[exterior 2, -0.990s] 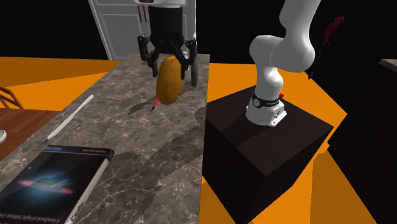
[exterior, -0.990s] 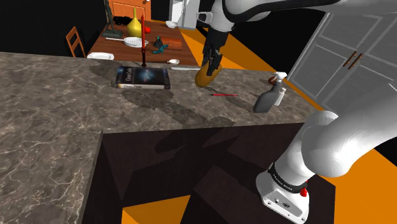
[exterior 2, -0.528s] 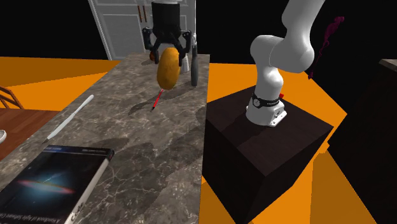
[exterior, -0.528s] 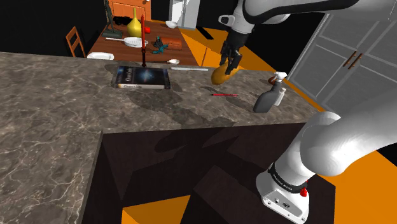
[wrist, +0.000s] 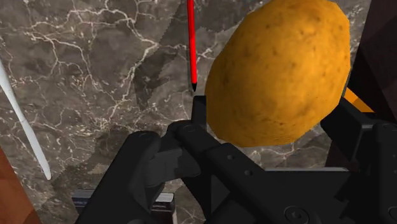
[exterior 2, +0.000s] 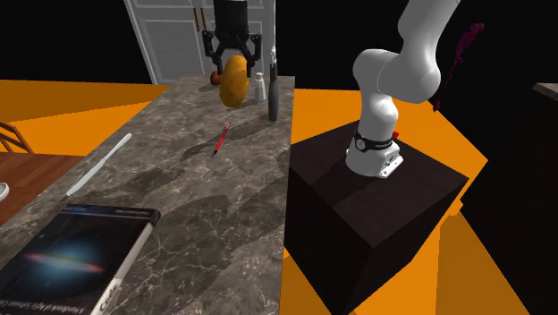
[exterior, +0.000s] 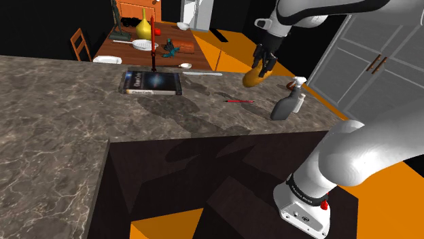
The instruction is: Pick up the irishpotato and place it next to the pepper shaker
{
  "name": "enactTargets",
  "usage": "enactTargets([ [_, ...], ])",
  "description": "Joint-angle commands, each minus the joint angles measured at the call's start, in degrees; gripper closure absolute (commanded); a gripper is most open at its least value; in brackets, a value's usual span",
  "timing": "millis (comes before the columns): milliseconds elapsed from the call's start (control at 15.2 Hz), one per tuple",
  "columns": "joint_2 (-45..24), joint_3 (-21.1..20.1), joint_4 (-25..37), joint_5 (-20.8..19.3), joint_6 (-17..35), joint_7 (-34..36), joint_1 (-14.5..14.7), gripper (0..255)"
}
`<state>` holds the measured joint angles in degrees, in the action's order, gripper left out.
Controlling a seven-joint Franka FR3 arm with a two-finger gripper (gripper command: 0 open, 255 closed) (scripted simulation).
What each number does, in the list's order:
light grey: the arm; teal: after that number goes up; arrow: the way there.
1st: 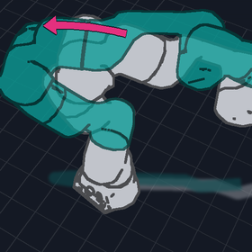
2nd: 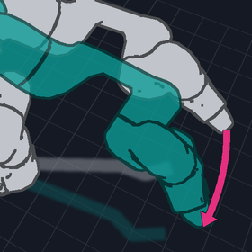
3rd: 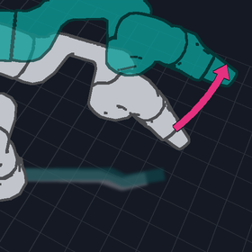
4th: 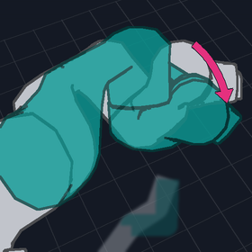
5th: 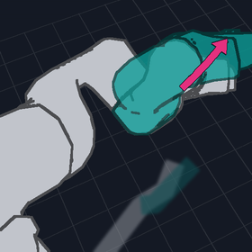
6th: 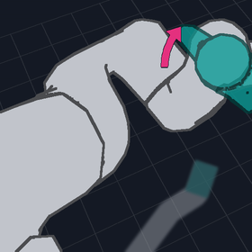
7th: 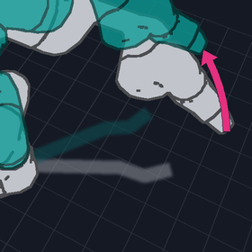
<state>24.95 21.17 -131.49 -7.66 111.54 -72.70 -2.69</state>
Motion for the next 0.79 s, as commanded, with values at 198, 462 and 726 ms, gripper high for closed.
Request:
enactTargets([
  [198, -1.0, 5.3, 1.8, -1.3, -0.4, -7.2, -2.3, 255],
  [462, -3.1, 10.0, 4.5, -1.6, -0.5, -13.3, -3.7, 255],
  [726, -6.5, 14.9, 8.2, -0.9, -0.7, -19.9, -4.7, 255],
])
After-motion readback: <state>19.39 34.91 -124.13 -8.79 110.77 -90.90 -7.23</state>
